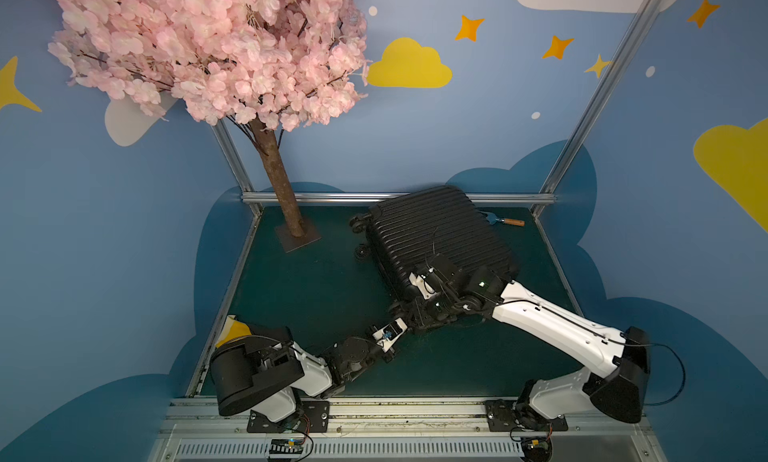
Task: Open the suitcase zippers
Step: Unzip the zipper on the suitcase.
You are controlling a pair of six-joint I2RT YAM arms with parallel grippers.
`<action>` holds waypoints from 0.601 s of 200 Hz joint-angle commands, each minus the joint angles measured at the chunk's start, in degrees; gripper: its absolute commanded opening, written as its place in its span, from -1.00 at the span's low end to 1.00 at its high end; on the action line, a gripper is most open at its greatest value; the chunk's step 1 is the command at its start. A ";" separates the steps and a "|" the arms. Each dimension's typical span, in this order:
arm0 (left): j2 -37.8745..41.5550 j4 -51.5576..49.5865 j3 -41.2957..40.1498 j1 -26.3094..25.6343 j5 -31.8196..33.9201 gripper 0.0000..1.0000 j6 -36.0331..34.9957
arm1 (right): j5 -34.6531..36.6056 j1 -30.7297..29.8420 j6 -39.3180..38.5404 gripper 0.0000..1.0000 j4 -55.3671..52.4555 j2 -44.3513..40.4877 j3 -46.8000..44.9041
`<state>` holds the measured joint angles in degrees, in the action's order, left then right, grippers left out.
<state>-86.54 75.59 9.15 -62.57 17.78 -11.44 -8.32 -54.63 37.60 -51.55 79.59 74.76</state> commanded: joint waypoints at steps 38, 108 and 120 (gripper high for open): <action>3.52 0.72 0.77 -3.71 -1.48 -0.96 -4.09 | 8.66 5.10 -3.18 -0.15 -0.36 -12.07 -5.05; 2.03 -2.46 3.33 -6.96 2.15 -0.96 -6.92 | 17.66 38.80 -11.58 0.58 -2.01 -10.42 3.16; 0.99 -1.22 3.29 -6.96 2.44 -0.96 -6.74 | 15.60 44.33 -12.06 0.66 -1.22 -6.05 6.34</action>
<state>-84.31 71.22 11.07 -68.53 22.02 -17.63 6.04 -19.18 29.12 -54.65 67.77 75.77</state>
